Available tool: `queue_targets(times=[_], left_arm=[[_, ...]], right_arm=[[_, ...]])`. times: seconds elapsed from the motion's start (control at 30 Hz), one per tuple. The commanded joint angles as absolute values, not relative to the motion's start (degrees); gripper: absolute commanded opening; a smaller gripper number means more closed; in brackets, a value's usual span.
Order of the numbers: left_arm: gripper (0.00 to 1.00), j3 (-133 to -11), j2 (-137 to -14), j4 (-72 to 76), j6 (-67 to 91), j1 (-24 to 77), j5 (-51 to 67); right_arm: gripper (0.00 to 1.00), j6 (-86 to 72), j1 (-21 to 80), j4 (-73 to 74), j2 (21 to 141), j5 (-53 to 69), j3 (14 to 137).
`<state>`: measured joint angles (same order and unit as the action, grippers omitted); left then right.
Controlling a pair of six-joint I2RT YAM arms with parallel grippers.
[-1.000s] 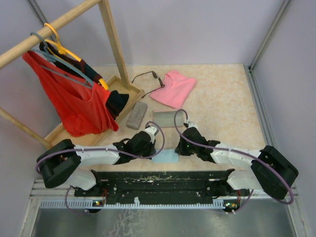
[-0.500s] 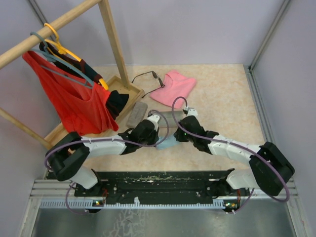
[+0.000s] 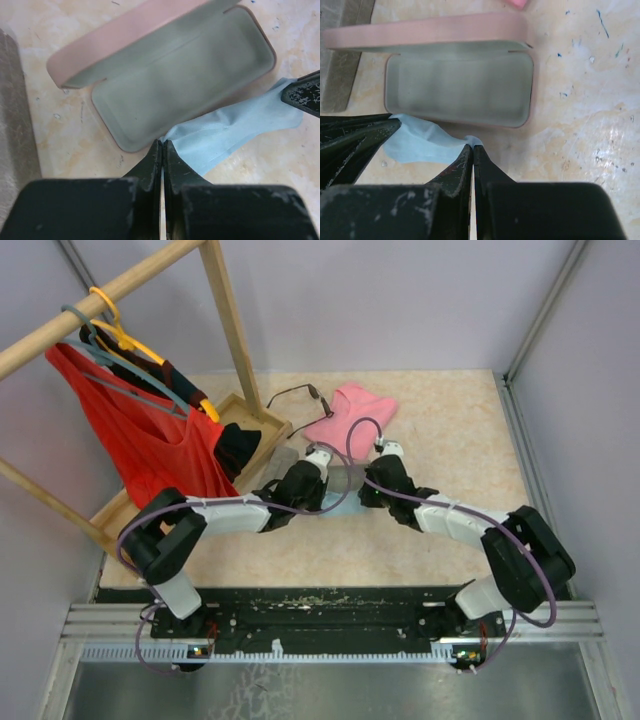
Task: Organize the sunglasses
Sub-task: Pick up the glasses cleaning cloth from the center of the board, then place the glasses cleaning cloth in the sunglasses case.
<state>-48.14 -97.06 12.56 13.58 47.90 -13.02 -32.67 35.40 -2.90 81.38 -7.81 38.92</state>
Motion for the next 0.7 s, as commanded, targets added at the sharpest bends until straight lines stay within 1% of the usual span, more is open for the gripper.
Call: queue_targets(times=[0.0, 0.67], left_arm=[[0.01, -50.97, -98.74, 15.01, 11.09, 46.54, -14.23], [0.01, -54.4, -102.61, 17.4, 8.18, 44.68, -15.54]], right_arm=[[0.0, -30.7, 33.36, -7.47, 83.08, -5.87, 42.74], [0.0, -29.67, 30.41, -11.37, 89.18, -4.18, 46.64]])
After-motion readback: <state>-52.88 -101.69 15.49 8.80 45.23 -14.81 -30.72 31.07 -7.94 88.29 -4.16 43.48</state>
